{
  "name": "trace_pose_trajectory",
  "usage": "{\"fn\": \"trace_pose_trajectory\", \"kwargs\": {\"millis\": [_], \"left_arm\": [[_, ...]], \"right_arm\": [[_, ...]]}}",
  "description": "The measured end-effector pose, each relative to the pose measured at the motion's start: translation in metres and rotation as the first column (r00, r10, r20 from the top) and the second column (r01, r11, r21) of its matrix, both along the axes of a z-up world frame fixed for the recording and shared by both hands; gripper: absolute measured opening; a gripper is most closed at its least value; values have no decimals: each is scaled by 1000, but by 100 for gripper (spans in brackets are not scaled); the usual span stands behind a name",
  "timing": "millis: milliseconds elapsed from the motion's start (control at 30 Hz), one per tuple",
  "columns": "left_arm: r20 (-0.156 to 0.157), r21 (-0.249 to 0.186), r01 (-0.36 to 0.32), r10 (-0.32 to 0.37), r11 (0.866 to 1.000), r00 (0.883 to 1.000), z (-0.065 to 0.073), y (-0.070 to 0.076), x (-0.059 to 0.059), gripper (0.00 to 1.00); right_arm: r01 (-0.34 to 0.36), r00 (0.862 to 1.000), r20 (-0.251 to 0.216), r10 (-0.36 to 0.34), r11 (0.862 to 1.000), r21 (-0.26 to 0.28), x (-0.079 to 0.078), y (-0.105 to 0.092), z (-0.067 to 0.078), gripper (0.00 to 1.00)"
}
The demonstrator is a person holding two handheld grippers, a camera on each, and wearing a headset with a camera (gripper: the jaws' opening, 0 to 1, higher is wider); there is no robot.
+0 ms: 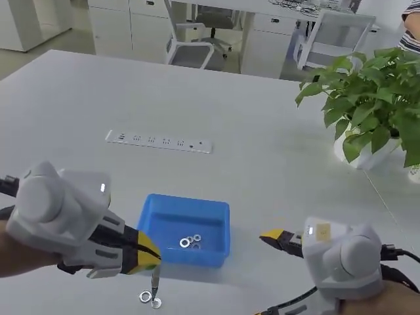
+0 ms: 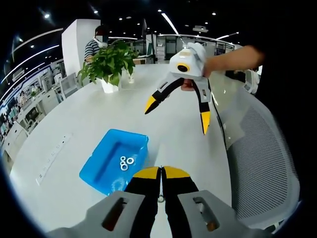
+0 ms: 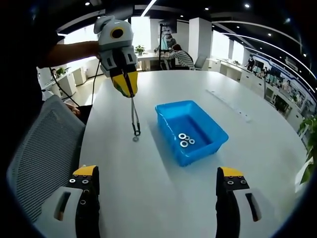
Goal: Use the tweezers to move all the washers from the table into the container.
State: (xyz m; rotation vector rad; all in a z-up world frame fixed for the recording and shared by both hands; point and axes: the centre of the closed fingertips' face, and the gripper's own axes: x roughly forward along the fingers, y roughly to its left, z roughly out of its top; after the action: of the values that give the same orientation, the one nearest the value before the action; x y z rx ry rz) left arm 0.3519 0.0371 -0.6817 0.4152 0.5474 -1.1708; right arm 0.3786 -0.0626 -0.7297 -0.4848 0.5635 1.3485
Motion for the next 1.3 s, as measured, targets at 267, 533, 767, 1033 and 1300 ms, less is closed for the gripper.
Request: {"fn": "trace_pose_trajectory", "kwargs": {"millis": [267,533,767,1033,1300], "left_arm": [[-5,-10,-1,1,1000,1000,-3,1,3,5],[-9,-18,1,-1,1000,1000,-4,-1,3,5],[-8,-16,7,-8,1000,1000,-3,-2,2,5],[-4,-9,7,-7,1000,1000,-4,-3,1,5],[-5,-8,12,-12,1000,1000,-3,-3,-1,5]], "right_arm": [[-2,1000,-5,2,1000,-8,-1,-1,-2,98],[-4,1000,-8,4,1000,-17,-2,-2,-4,98],[-6,1000,-10,5,1000,-25,-3,-3,-6,98],[-12,1000,-12,12,999,-31,-5,-3,-8,97],[-44,999,-15,44,999,-24,-9,3,-7,91]]}}
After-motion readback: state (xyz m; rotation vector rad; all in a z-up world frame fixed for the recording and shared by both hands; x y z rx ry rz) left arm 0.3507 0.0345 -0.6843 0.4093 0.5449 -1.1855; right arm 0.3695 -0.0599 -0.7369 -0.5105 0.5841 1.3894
